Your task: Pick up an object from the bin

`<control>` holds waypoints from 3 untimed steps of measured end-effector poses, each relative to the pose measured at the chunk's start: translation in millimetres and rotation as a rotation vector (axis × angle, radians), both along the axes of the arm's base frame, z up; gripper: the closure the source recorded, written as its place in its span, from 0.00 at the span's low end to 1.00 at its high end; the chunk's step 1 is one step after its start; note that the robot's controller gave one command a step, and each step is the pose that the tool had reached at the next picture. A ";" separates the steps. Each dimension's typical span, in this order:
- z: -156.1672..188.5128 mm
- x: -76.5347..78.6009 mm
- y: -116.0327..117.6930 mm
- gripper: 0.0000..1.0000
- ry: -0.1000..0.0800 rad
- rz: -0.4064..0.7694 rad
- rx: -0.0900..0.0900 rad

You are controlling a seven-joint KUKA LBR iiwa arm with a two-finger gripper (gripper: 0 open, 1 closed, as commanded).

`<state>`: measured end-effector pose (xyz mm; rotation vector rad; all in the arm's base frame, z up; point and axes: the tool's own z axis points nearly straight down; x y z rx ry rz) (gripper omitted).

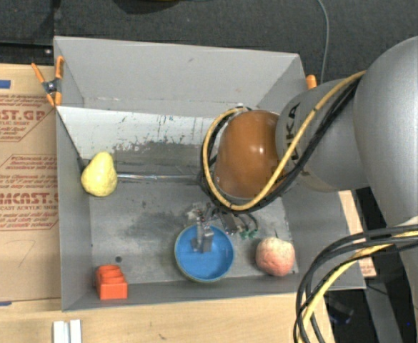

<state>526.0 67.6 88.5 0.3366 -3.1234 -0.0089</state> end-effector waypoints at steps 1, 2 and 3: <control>21.5 -0.7 -0.2 1.00 0.002 0.000 -0.001; 45.7 0.1 0.1 1.00 0.000 0.000 -0.001; 64.3 0.9 0.5 1.00 -0.004 0.000 0.000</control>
Offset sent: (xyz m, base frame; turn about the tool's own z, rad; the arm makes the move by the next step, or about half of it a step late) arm 0.0000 0.0001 0.0842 0.0000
